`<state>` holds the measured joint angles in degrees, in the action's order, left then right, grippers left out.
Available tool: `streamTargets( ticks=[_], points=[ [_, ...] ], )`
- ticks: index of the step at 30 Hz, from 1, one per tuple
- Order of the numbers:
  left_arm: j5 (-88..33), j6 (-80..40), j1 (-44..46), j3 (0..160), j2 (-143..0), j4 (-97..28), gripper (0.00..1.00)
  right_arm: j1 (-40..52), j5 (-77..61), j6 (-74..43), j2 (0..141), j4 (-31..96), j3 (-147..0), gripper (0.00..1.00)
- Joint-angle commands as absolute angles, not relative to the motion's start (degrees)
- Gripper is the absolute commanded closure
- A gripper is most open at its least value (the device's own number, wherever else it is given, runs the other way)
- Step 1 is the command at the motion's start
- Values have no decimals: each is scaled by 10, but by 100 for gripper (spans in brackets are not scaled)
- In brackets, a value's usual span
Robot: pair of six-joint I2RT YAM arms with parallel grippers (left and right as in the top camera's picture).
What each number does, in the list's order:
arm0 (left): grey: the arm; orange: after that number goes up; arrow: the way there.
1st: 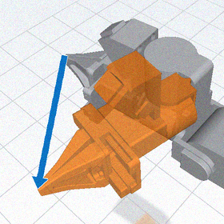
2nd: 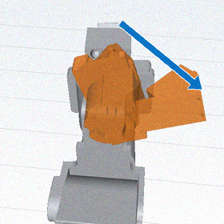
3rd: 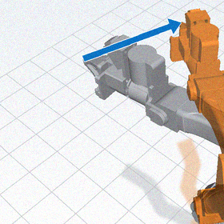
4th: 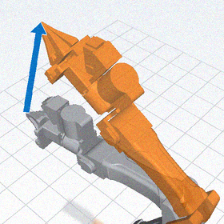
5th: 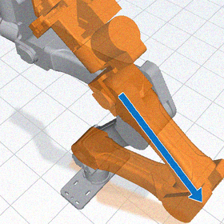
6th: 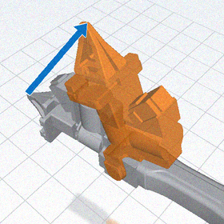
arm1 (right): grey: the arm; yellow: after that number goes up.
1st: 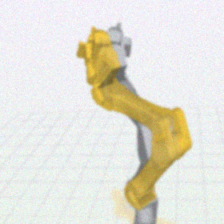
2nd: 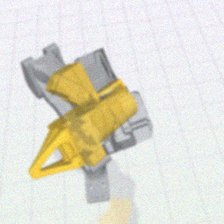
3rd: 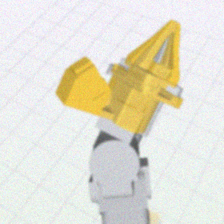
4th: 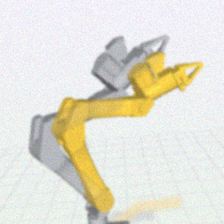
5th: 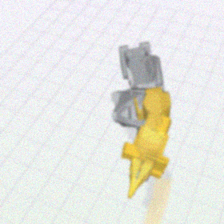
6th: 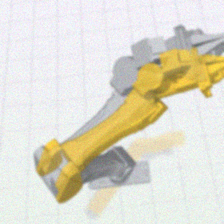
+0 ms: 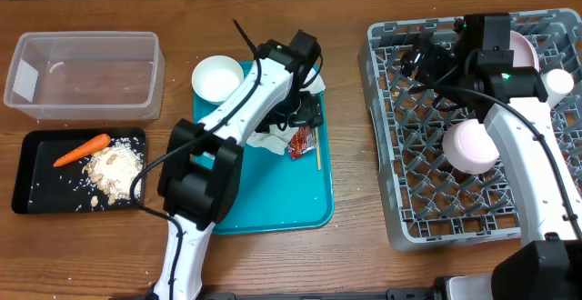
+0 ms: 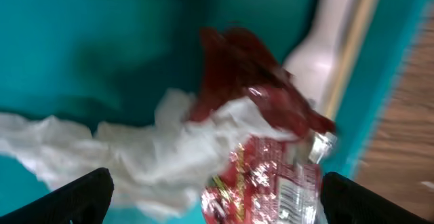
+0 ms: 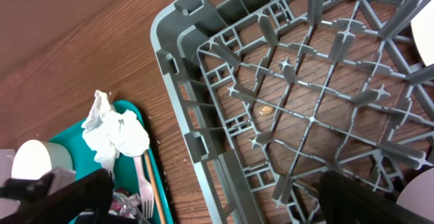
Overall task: Sort waste into correct bins and load items into the dishwasher rack
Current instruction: 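Grasp the red candy wrapper on the teal tray with the left gripper, then carry the wrapper left and drop it into the clear plastic bin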
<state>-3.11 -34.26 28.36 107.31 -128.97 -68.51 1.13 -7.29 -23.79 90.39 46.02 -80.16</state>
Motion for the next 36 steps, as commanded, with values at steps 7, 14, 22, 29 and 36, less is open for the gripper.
streamTargets(
  ticks=[7,14,22,29,36],
  points=[
    [19,-282,278,1077,-1333,-669,0,10,-73,-240,901,457,-814,0],
    [14,-273,278,1077,-1335,-673,38,10,-73,-240,901,457,-814,0],
    [-2,-272,278,1077,-1335,-679,82,10,-73,-240,901,457,-814,0],
    [0,-265,265,1089,-1328,-729,96,10,-73,-240,901,457,-814,0],
    [-1,-256,209,1189,-1263,-826,96,10,-73,-240,901,457,-814,0]
  ],
)
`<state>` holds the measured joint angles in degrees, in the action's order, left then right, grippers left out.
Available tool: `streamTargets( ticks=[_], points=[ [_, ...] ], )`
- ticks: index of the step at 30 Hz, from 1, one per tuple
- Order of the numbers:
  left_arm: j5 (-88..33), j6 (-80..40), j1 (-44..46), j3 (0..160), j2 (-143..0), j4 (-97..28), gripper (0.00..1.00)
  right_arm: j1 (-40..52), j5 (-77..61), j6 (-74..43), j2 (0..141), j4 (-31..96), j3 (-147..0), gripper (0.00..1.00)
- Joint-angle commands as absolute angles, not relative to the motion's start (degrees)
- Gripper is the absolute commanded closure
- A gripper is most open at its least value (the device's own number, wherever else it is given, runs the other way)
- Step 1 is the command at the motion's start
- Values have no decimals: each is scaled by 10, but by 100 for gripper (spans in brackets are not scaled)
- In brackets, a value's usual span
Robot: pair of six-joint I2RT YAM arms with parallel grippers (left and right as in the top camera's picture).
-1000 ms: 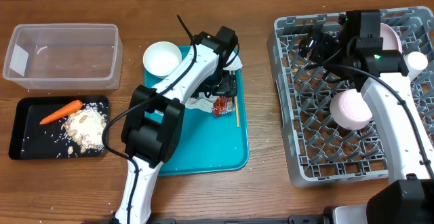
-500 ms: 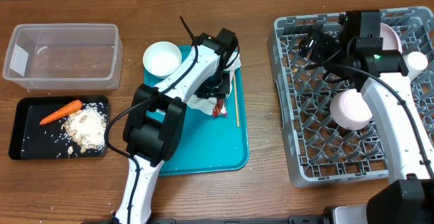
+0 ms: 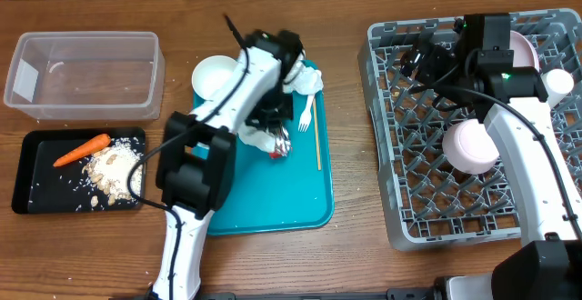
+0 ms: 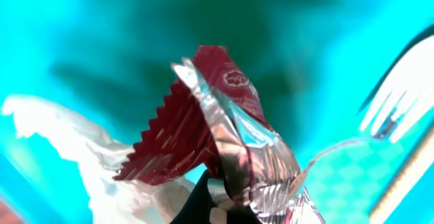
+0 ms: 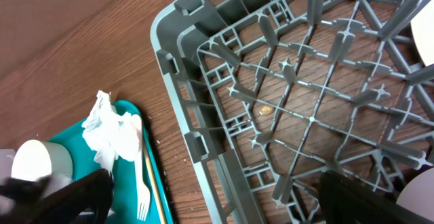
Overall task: Sort waste into correct bins and load items into the dishwasher rack
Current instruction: 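Carry the wrapper left and drop it into the clear plastic bin, then reach the left gripper back to the white tissue on the tray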
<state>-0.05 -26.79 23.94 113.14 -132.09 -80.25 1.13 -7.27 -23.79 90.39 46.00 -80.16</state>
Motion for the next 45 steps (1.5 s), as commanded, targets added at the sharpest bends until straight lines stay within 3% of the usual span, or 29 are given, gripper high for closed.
streamTargets(
  ticks=[1,8,20,21,22,23,24,25,35,38,45],
  points=[
    [-3,-251,199,1201,-1253,-833,96,10,-73,-240,901,457,-814,0],
    [-11,-232,102,1245,-1185,-834,96,10,-73,-240,901,457,-814,0],
    [25,-223,-147,1246,-1216,-643,96,10,-73,-240,901,457,-814,0],
    [25,-223,-161,1246,-1225,-637,90,10,-73,-240,901,457,-814,0],
    [21,-223,-175,1246,-1233,-637,68,10,-73,-240,901,457,-814,0],
    [16,-223,-185,1246,-1238,-639,38,10,-73,-240,901,457,-814,0],
    [14,-223,-192,1246,-1243,-641,23,10,-73,-240,901,457,-814,0],
    [3,-223,-205,1246,-1248,-646,0,10,-73,-240,901,457,-814,0],
    [-106,-227,-218,1259,-1241,-658,0,10,-73,-240,901,457,-814,0],
    [-105,-227,-194,1273,-1225,-682,7,10,-73,-240,901,457,-814,0],
    [-105,-178,-66,1284,-1180,-675,1,10,-73,-240,901,457,-814,0]
  ],
)
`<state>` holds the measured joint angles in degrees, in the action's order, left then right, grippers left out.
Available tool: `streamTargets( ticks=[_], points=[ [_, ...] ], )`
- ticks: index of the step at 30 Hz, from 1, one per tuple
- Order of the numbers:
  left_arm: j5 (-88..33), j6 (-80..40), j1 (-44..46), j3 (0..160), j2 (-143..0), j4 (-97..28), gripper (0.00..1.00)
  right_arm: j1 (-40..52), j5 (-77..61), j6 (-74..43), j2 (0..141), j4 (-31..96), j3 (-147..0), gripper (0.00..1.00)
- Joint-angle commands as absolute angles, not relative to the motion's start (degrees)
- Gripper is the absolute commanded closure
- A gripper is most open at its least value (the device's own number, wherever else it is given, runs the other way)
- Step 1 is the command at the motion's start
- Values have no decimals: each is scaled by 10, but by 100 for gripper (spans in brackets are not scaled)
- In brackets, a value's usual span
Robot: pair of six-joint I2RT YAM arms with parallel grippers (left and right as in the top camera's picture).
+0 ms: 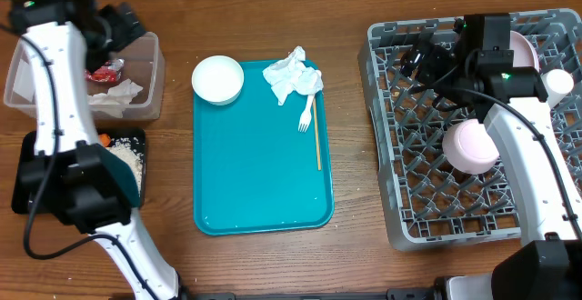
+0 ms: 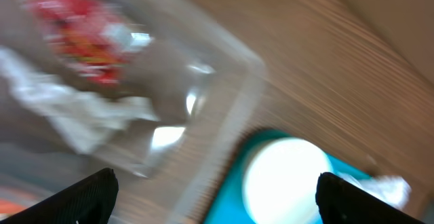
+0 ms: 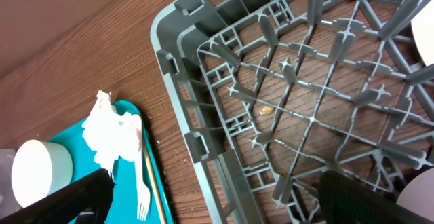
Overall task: Sort waste into correct bins and load items into the dishwasher rack
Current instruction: 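Reach the left gripper back to the white tissue on the tray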
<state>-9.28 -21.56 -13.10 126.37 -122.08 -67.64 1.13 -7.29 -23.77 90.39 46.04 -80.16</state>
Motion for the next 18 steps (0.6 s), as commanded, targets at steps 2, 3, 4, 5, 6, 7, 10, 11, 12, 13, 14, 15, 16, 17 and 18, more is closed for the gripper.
streamTargets(
  ticks=[2,3,4,5,6,7,10,11,12,13,14,15,16,17,18],
  points=[
    [-105,-178,-22,1279,-1185,-675,0,10,-73,-240,901,457,-814,0],
    [-105,-178,-4,1275,-1190,-675,0,10,-73,-240,901,457,-814,0],
    [-105,-178,22,1271,-1197,-672,0,10,-73,-240,901,457,-814,0],
    [-101,-178,46,1269,-1207,-668,0,10,-73,-240,901,457,-814,0],
    [-97,-178,73,1267,-1223,-662,0,10,-73,-240,901,457,-814,0],
    [-94,-178,90,1267,-1235,-658,0,10,-73,-240,901,457,-814,0],
    [-82,-172,133,1267,-1275,-643,0,10,-73,-240,901,457,-814,0],
    [-82,-163,146,1267,-1292,-637,2,10,-73,-240,901,457,-814,0],
    [-82,-157,156,1267,-1307,-631,2,10,-73,-240,901,457,-814,0],
    [-83,-153,163,1267,-1317,-626,2,10,-73,-240,901,457,-814,0],
    [-84,-147,171,1267,-1330,-618,3,10,-73,-240,901,457,-814,0],
    [-84,-139,179,1267,-1342,-611,4,10,-73,-240,901,457,-814,0],
    [-84,-124,188,1267,-1354,-602,5,10,-73,-240,901,457,-814,0],
    [-81,-106,198,1267,-1368,-592,6,10,-73,-240,901,457,-814,0],
    [-60,-103,207,1267,-1378,-585,6,10,-73,-240,901,457,-814,0]
  ],
)
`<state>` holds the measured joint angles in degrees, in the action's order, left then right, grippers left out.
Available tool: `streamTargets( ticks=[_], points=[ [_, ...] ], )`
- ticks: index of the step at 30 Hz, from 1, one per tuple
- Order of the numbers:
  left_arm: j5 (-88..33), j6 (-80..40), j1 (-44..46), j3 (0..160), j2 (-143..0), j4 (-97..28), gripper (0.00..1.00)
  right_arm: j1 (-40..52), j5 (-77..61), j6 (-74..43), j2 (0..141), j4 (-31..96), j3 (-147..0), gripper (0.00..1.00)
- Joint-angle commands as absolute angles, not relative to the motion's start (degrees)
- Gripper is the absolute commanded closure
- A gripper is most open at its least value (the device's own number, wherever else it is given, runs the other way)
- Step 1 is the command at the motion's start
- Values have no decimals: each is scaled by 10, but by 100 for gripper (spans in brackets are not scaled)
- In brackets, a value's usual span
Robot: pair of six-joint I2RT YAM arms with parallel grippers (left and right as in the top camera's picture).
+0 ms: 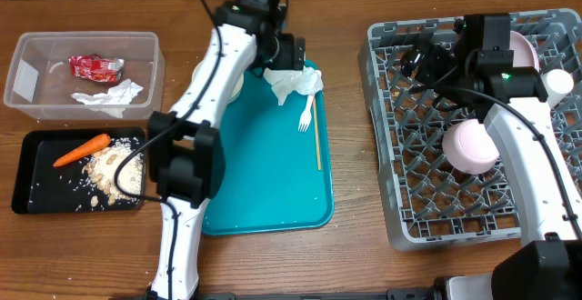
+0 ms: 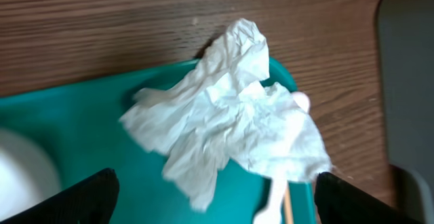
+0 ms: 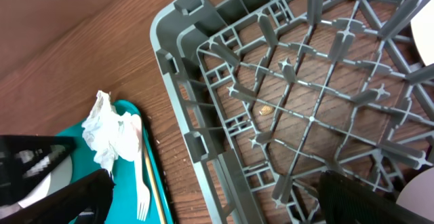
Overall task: Sort waste into correct bins and load items into the dishwasher rack
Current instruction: 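Reach the left gripper back to the white tissue on the tray, then close the left gripper on the white tissue and lift it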
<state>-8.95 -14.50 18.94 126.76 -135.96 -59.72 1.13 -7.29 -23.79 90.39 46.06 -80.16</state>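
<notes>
A crumpled white tissue (image 1: pixel 295 81) (image 2: pixel 230 108) lies at the far end of the teal tray (image 1: pixel 264 182). My left gripper (image 1: pixel 287 56) (image 2: pixel 213 207) hovers open just above it, with nothing between its fingers. Beside the tissue lie a white plastic fork (image 1: pixel 306 114) and a wooden stick (image 1: pixel 317 141). The white bowl (image 2: pixel 13 173) is mostly hidden under my left arm. The clear bin (image 1: pixel 150 73) holds a red wrapper (image 1: pixel 95 65) and a tissue (image 1: pixel 107 97). My right gripper (image 1: pixel 426 59) (image 3: pixel 213 200) hangs open over the grey rack (image 1: pixel 386 155) (image 3: pixel 196 125).
A black tray (image 1: pixel 36 195) at the front left holds a carrot (image 1: pixel 80 149) and rice. The rack carries a pale pink bowl (image 1: pixel 471 145), a pink plate (image 1: pixel 525 47) and a white cup (image 1: pixel 557 82). My left arm stretches across the tray's left side.
My left gripper was open over the clear bin at the far left. Now it is open above the white tissue at the tray's far end. The right arm has not moved.
My left gripper stood open over the red wrapper and a tissue on the tray. Then it was shut on them, lifted off the tray. Then it was open at the clear bin with both lying inside. Now it is back over the tray.
</notes>
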Motion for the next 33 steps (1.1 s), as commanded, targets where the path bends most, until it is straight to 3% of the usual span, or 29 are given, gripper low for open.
streamTargets(
  ticks=[1,14,33],
  points=[
    [-25,-103,215,1267,-1387,-582,6,10,-73,-240,901,457,-814,0],
    [21,-103,225,1267,-1426,-582,11,10,-73,-240,901,457,-814,0],
    [32,-105,226,1254,-1432,-582,10,10,-73,-240,901,457,-814,0]
  ],
)
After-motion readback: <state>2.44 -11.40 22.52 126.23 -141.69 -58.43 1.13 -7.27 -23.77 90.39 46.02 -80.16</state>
